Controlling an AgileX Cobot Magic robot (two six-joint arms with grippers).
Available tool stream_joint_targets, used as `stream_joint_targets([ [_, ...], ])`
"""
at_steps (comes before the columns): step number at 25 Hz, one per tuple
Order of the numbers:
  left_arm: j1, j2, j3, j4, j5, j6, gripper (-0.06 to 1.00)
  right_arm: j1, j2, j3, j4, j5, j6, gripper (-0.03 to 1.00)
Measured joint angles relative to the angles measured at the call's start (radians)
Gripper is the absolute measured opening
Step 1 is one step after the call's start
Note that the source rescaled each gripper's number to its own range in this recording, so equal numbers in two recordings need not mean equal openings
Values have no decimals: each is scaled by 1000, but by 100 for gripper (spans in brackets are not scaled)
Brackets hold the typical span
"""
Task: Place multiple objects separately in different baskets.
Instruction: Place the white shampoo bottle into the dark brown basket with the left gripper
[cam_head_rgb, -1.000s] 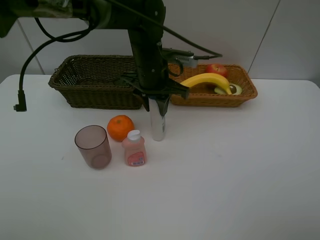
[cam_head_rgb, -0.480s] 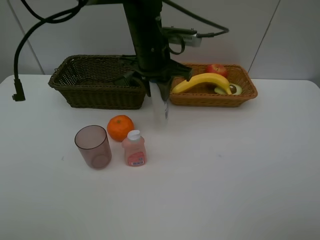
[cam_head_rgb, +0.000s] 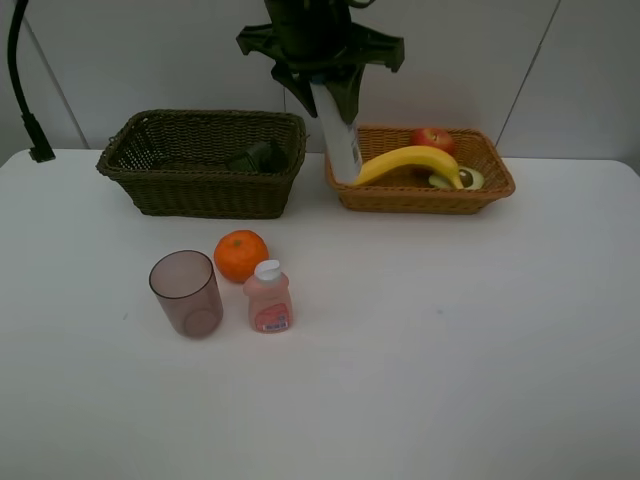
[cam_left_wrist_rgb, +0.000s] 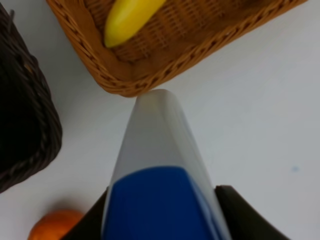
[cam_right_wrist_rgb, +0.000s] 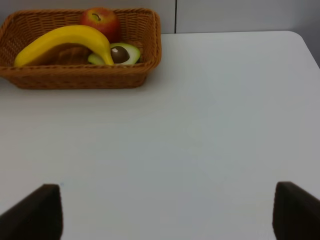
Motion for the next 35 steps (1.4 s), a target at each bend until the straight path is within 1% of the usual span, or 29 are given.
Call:
stream_joint_targets([
  [3, 3, -38, -3, 46, 2, 4, 50, 0, 0, 0, 0, 0, 0, 81],
  [6, 7, -78, -3, 117, 2, 16, 50, 0, 0, 0, 0, 0, 0, 81],
  [13, 19, -154, -3, 321, 3, 29, 50, 0, 0, 0, 1, 0, 0, 81],
  [18, 39, -160, -3, 394, 4, 68, 50, 0, 0, 0, 1, 0, 0, 81],
  [23, 56, -160, 3, 517, 4, 94, 50, 0, 0, 0, 1, 0, 0, 81],
  [27, 73, -160, 43, 565, 2, 108, 50, 0, 0, 0, 1, 0, 0, 81],
  [30, 95, -160, 94, 569, 2, 128, 50, 0, 0, 0, 1, 0, 0, 81],
  [35, 145, -160, 187, 579, 2, 133, 50, 0, 0, 0, 1, 0, 0, 81],
])
